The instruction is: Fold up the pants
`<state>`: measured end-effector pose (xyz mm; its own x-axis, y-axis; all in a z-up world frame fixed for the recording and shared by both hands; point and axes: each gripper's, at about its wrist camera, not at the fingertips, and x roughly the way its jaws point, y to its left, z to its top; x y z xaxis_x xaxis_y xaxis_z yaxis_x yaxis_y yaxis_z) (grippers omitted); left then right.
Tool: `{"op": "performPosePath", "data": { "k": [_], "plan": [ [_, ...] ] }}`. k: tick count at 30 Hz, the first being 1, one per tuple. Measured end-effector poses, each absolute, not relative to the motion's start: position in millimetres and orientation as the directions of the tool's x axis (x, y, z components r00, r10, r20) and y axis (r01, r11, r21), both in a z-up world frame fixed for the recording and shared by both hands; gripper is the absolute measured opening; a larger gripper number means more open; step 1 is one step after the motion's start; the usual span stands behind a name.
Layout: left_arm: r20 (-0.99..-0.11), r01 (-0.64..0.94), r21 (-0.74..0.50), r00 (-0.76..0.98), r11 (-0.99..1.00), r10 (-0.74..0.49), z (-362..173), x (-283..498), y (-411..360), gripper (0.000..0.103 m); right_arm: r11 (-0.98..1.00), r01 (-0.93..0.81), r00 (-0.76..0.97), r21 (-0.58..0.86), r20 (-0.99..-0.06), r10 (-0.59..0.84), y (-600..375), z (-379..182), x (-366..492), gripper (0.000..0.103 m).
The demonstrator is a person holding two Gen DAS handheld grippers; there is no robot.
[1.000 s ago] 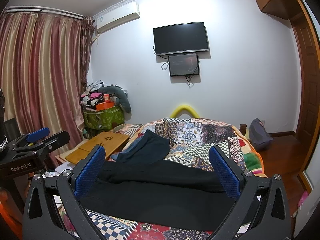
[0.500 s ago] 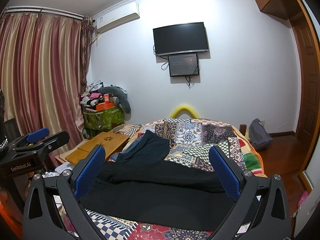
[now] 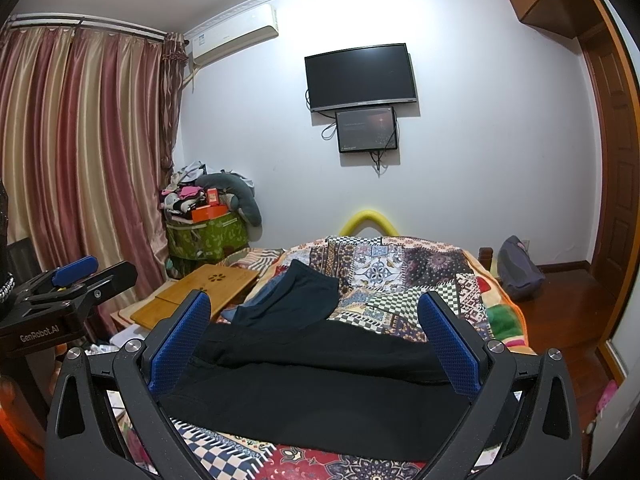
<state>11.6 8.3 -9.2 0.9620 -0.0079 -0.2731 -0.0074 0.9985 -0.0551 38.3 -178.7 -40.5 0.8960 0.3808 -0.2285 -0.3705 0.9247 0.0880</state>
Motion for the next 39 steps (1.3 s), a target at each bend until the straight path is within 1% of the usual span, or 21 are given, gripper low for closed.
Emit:
{"op": "performPosePath", "data": {
  "k": [15,21,29,33,39],
  "plan": [
    [-0.280,-0.009,-0.061,0.960,0.998,-0.009,-10,14,7,0.103,0.926,-0.366,0.896,0.094,-0.233,0.378,-179,-43,40,0.103],
    [-0.302,-0.008,-0.065,0.953,0.998,-0.012,-14,28,12,0.103,0.929,-0.359,0.895,0.092,-0.248,0.370,-175,-47,48,0.103],
    [-0.378,-0.057,-0.052,0.925,0.997,0.033,-29,85,35,0.103,0.936,-0.347,0.884,0.064,-0.312,0.349,-169,-64,94,0.103],
    [-0.433,-0.095,-0.007,0.898,0.995,0.083,-43,129,54,0.103,0.939,-0.342,0.872,0.041,-0.358,0.333,-166,-77,121,0.103],
    [-0.532,-0.154,0.056,0.832,0.987,0.160,-77,206,91,0.103,0.931,-0.362,0.848,-0.040,-0.430,0.311,-155,-96,174,0.103]
  ]
}}
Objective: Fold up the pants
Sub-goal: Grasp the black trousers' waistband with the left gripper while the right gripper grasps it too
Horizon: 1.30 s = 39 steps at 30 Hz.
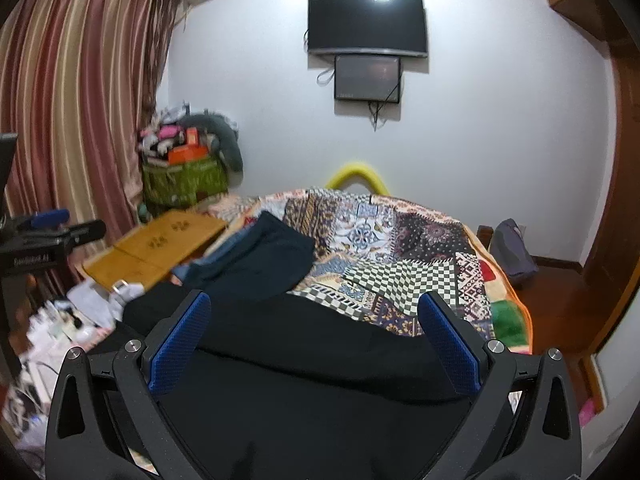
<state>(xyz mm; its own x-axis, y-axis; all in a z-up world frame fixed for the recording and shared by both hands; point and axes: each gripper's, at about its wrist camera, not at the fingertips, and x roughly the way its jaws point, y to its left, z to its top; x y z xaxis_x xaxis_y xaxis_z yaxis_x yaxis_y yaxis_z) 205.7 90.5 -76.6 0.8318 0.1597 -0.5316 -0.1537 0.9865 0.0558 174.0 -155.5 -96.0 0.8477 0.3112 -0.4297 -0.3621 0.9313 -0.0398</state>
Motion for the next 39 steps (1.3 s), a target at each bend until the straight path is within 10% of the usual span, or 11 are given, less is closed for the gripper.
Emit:
{"op": "performPosePath", "data": {
  "k": [22,34,39],
  "plan": [
    [-0.915,-0.277,-0.034,0.394,0.960,0.082,-281,393,245,0.103,0.854,-0.520,0.496,-0.018,-0.820,0.285,-130,-220,368,0.103],
    [-0.945,-0.281,-0.108,0.326,0.954,-0.012,-317,418,243,0.064,0.815,-0.559,0.325,0.152,-0.864,0.384,-112,-246,414,0.082],
    [-0.937,-0.257,-0.047,0.346,0.965,0.046,-307,409,242,0.031,0.796,-0.584,0.295,0.160,-0.872,0.392,-106,-252,409,0.070]
  ]
}}
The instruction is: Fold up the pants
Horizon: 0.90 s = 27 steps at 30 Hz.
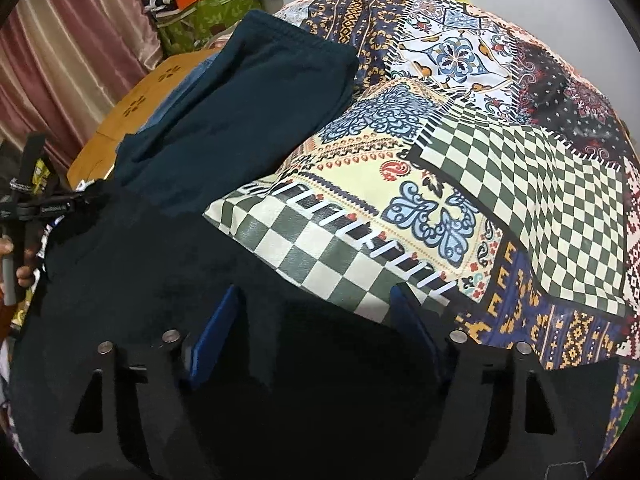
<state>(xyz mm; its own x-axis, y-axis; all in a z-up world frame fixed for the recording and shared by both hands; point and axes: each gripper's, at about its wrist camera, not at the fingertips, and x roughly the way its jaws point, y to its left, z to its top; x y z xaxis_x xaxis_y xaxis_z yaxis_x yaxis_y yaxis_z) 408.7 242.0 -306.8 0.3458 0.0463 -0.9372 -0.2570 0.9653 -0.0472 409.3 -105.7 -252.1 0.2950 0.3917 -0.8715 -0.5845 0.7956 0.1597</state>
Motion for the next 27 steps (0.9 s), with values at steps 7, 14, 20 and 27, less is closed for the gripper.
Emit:
{"op": "performPosePath", "data": {
  "k": [7,14,20,27],
  "plan": [
    [-0.935,-0.266,-0.068,0.354,0.962,0.032,-298,398,249,0.014,0.775,-0.617,0.298,0.132,-0.873,0.386,-101,-254,391,0.030],
    [-0.887,-0.255,-0.042,0.455,0.966,0.082,-243,396,243,0.009,0.816,-0.576,0.438,0.048,-0.825,0.358,-112,-225,388,0.005],
    [-0.832,-0.228,-0.037,0.546,0.973,0.096,-189,378,234,0.009,0.841,-0.539,0.543,0.046,-0.745,0.388,-127,-170,386,0.005],
    [-0.804,-0.200,-0.055,0.590,0.978,0.075,-161,331,222,0.009,0.825,-0.565,0.552,0.017,-0.735,0.394,-133,-152,339,0.005]
  ]
}}
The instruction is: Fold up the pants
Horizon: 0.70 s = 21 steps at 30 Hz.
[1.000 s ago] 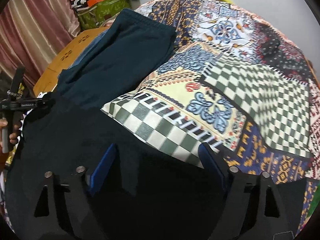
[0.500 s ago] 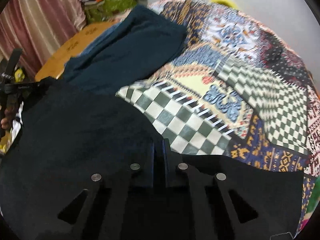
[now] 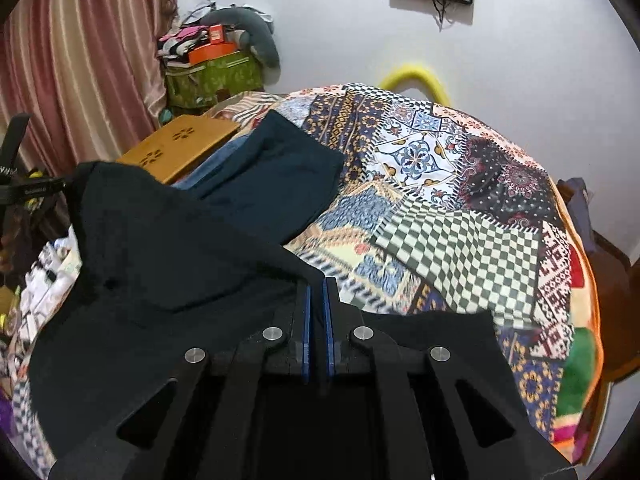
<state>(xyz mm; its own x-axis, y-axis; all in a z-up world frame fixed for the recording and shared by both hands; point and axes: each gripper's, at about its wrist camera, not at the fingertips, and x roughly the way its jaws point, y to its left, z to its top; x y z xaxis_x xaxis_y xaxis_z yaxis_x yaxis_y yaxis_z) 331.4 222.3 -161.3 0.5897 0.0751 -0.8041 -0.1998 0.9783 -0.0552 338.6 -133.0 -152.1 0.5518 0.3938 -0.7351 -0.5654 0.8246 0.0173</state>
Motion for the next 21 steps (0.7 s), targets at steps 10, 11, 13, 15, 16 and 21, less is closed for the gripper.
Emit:
{"op": "performPosePath", "data": {
  "k": [10,11,13,15,16,21],
  "plan": [
    [-0.790,-0.197,-0.053,0.608,0.979,0.079,-148,245,209,0.009,0.806,-0.592,0.534,0.024,-0.737,0.414,-150,-145,253,0.005],
    [-0.794,-0.202,-0.059,0.603,0.978,0.076,-150,238,209,0.009,0.805,-0.593,0.534,0.024,-0.736,0.416,-151,-145,246,0.005],
    [-0.801,-0.213,-0.063,0.594,0.975,0.078,-154,224,211,0.009,0.800,-0.599,0.524,0.037,-0.737,0.426,-153,-147,233,0.005],
    [-0.808,-0.225,-0.058,0.583,0.973,0.087,-160,209,212,0.008,0.794,-0.606,0.516,0.042,-0.739,0.433,-154,-151,217,0.005],
    [-0.815,-0.233,-0.063,0.573,0.970,0.085,-165,202,213,0.008,0.790,-0.611,0.510,0.041,-0.743,0.433,-154,-153,209,0.005],
    [-0.858,-0.257,-0.060,0.507,0.965,0.082,-197,177,215,0.000,0.781,-0.623,0.479,0.050,-0.765,0.431,-153,-172,182,0.005]
  ]
}}
